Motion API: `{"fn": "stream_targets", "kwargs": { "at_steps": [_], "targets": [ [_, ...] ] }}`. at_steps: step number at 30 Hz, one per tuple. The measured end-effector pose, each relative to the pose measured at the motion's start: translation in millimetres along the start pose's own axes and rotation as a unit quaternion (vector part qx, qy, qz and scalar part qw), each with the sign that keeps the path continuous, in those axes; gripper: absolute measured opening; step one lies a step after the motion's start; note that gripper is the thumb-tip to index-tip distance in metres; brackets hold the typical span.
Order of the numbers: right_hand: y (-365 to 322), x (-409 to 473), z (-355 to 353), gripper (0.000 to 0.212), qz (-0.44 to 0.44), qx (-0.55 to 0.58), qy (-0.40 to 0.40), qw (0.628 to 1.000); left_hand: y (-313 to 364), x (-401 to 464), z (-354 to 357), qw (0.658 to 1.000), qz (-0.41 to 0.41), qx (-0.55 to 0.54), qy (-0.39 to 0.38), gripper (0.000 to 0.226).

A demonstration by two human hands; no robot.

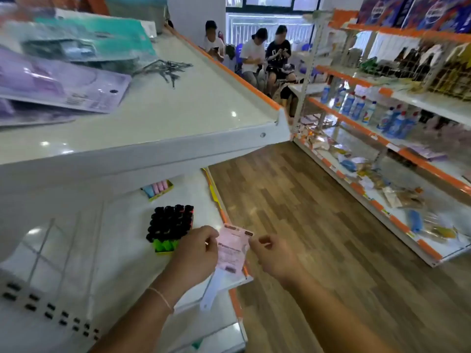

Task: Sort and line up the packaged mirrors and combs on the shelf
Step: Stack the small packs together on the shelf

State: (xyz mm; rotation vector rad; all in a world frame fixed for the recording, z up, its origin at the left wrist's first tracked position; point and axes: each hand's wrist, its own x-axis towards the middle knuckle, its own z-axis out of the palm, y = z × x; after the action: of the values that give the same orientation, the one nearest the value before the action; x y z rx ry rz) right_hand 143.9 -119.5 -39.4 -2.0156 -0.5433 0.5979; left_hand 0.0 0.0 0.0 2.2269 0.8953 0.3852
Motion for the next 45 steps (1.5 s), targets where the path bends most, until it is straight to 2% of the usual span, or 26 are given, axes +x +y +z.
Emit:
{"fn": "stream_targets", "kwargs": {
  "at_steps": [2, 4, 7, 10, 12, 14, 18, 22, 30, 35, 45],
  "targets": [
    [-2, -3, 9, 0.048, 0.042, -0.081, -0.015, 0.996, -7, -1, 4, 1.0, -0.007, -0.004, -0.001, 0.022],
    [1, -7, 19, 0.049, 0.063, -0.105, -0.036, 0.992, -10, -3, 9, 1.0, -0.001, 0.003, -0.003, 0.024],
    [3, -6, 28, 0.045, 0.062, -0.07, -0.056, 0.994, -12, 2, 16, 1.0, 0.006, 0.006, 0.01, 0.025],
    [2, 0, 28, 0.026, 0.042, -0.021, -0.077, 0.996, -4, 11, 19, 0.999, 0.023, 0.038, 0.025, 0.022],
    [-1, 3, 21, 0.015, 0.067, 0.064, -0.081, 0.992, 5, 19, 22, 0.997, 0.041, 0.063, 0.034, 0.019],
    [-4, 10, 5, 0.014, 0.088, 0.132, -0.084, 0.984, 19, 27, 25, 0.995, 0.049, 0.078, 0.038, 0.018],
    [-3, 34, -47, 0.014, 0.083, 0.201, -0.059, 0.974, 58, 49, 38, 0.992, 0.089, 0.068, 0.065, 0.015],
    [4, 64, -115, 0.018, 0.072, 0.222, -0.044, 0.971, 106, 84, 65, 0.99, 0.107, 0.063, 0.065, 0.01],
    [5, 119, -265, 0.019, 0.05, 0.222, -0.03, 0.973, 232, 151, 142, 0.997, 0.066, 0.033, -0.021, 0.018],
    [7, 155, -342, 0.021, 0.03, 0.197, -0.005, 0.98, 300, 189, 175, 0.996, 0.074, -0.002, -0.059, 0.023],
    [20, 236, -417, 0.022, 0.046, 0.238, 0.022, 0.97, 362, 274, 235, 0.987, 0.07, -0.057, -0.133, 0.034]
  ]
}}
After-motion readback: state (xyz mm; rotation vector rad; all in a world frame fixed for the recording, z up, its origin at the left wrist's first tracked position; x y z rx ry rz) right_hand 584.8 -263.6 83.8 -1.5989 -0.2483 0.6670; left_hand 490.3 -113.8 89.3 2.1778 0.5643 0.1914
